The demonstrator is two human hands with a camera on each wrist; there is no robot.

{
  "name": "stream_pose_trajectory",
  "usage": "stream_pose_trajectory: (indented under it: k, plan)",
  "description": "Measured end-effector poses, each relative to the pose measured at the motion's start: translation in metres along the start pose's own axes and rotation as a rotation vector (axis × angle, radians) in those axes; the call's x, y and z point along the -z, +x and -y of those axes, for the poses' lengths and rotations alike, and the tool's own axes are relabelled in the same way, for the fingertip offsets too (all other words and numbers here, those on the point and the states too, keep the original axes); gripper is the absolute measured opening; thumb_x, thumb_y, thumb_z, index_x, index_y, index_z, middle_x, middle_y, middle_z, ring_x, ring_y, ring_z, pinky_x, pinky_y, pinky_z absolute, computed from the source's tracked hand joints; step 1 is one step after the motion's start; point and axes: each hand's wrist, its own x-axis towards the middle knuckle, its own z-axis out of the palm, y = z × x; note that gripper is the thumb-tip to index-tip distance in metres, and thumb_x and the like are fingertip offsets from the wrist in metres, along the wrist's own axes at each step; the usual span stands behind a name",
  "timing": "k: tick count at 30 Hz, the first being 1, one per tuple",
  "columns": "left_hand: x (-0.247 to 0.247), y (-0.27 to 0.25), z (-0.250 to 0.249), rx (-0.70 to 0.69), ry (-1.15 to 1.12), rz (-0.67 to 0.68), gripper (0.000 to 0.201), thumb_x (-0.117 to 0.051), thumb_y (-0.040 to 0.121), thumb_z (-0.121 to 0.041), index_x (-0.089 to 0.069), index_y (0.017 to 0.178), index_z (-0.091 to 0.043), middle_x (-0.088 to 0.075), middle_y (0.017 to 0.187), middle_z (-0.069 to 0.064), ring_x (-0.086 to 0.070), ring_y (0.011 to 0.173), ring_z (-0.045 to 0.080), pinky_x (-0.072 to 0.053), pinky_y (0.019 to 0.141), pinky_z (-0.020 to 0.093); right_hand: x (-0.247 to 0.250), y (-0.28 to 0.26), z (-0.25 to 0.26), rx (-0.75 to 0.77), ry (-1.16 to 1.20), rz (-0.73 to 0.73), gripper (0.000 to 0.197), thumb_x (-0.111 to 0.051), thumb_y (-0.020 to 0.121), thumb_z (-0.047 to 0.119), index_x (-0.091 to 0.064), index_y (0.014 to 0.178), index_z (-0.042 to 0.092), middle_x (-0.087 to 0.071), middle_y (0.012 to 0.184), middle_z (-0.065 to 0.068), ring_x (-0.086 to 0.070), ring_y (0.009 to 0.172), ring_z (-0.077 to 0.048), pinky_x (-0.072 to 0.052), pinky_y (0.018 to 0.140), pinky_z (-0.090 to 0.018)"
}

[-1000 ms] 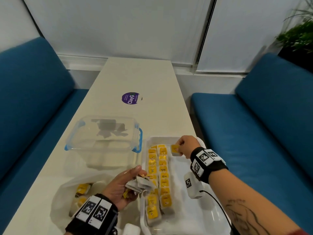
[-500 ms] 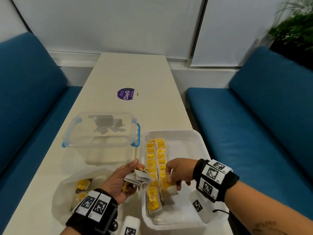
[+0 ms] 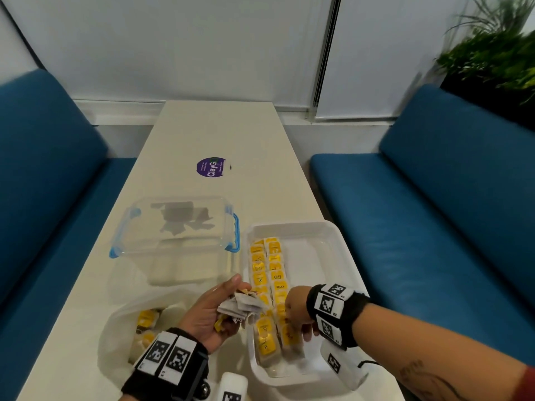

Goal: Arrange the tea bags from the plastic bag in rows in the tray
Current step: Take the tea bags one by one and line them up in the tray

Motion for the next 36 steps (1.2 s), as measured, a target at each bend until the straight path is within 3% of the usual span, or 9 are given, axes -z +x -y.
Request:
stream_pose_trajectory:
  k: [5,9,12,14,18,21,23,28,36]
  plan:
    - [0.005,-0.005,-0.001,0.004,0.005,-0.069,0.026,-0.074,0.064,-0.038,-0.072,0.059,-0.012,-0.065,0.061,0.006,-0.050,0.048,0.014,-0.032,0.041,0.015,-0.002,0.002,0.004,-0.040,0.127,0.149,0.019,-0.060,0.088,0.008,-0.055,0.070,0.002,-0.066,0.112,-0.023,-0.056,0.031,-0.010,-0.050,0.057,-0.029]
    - [0.004,-0.006,-0.001,0.007,0.010,-0.080,0.025,-0.068,0.060,-0.037,-0.073,0.060,-0.012,-0.065,0.063,0.006,-0.050,0.050,0.014,-0.033,0.041,0.015,-0.001,-0.005,0.003,-0.060,0.138,0.167,0.018,-0.061,0.088,0.011,-0.064,0.078,-0.003,-0.065,0.106,-0.023,-0.059,0.036,-0.014,-0.051,0.055,-0.028]
    - [0.000,-0.008,-0.002,0.023,0.006,-0.072,0.025,-0.068,0.060,-0.037,-0.073,0.063,-0.012,-0.066,0.068,0.007,-0.049,0.054,0.015,-0.032,0.039,0.014,0.004,-0.014,0.007,-0.044,0.043,0.085,0.029,-0.061,0.089,0.026,-0.063,0.093,-0.002,-0.067,0.115,-0.019,-0.065,0.064,-0.026,-0.052,0.075,-0.034]
    - [-0.002,-0.009,-0.002,0.024,-0.003,-0.061,0.024,-0.067,0.062,-0.035,-0.073,0.063,-0.012,-0.068,0.070,0.007,-0.050,0.053,0.015,-0.032,0.038,0.014,0.016,-0.026,0.008,0.030,0.007,-0.051,0.027,-0.061,0.089,0.033,-0.061,0.085,0.006,-0.069,0.110,-0.013,-0.065,0.077,-0.023,-0.051,0.070,-0.028]
    - [-0.007,-0.010,-0.001,0.001,-0.025,-0.041,0.025,-0.065,0.071,-0.033,-0.073,0.062,-0.011,-0.068,0.065,0.008,-0.056,0.045,0.015,-0.035,0.038,0.014,0.035,-0.060,0.006,0.307,0.409,-0.416,0.011,-0.061,0.089,0.025,-0.057,0.087,0.016,-0.063,0.077,0.004,-0.059,0.064,-0.011,-0.039,0.042,-0.011]
    - [-0.011,-0.009,0.001,-0.036,-0.010,0.015,0.036,-0.081,0.054,-0.043,-0.072,0.066,-0.010,-0.067,0.066,0.009,-0.058,0.047,0.016,-0.037,0.039,0.016,0.036,-0.083,0.009,0.517,0.697,-0.527,0.014,-0.061,0.089,0.016,-0.056,0.077,0.019,-0.058,0.069,0.005,-0.054,0.057,-0.008,-0.034,0.039,-0.005]
    - [-0.016,-0.012,0.001,-0.066,0.069,0.104,0.057,-0.091,0.029,-0.048,-0.073,0.069,-0.012,-0.067,0.072,0.013,-0.057,0.051,0.019,-0.036,0.043,0.019,0.035,-0.089,0.011,0.586,0.730,-0.475,0.014,-0.062,0.088,0.013,-0.058,0.078,0.021,-0.057,0.068,0.004,-0.052,0.056,-0.007,-0.034,0.040,-0.005]
    - [-0.026,-0.018,0.002,-0.099,0.069,0.249,0.063,-0.093,0.012,-0.042,-0.074,0.063,-0.010,-0.067,0.062,0.015,-0.062,0.046,0.024,-0.047,0.041,0.021,0.022,-0.082,0.013,0.614,0.698,-0.337,0.028,-0.072,0.078,0.003,-0.058,0.093,0.022,-0.056,0.065,0.003,-0.051,0.039,0.000,-0.038,0.037,-0.013]
    - [-0.028,-0.021,0.005,-0.122,0.115,0.391,0.084,-0.093,0.024,-0.027,-0.063,0.100,-0.007,-0.069,0.075,0.017,-0.066,0.059,0.026,-0.051,0.048,0.027,0.013,-0.081,0.007,0.549,0.711,-0.364,0.035,-0.076,0.074,0.005,-0.063,0.104,0.016,-0.050,0.052,0.008,-0.047,0.039,-0.003,-0.040,0.039,-0.020]
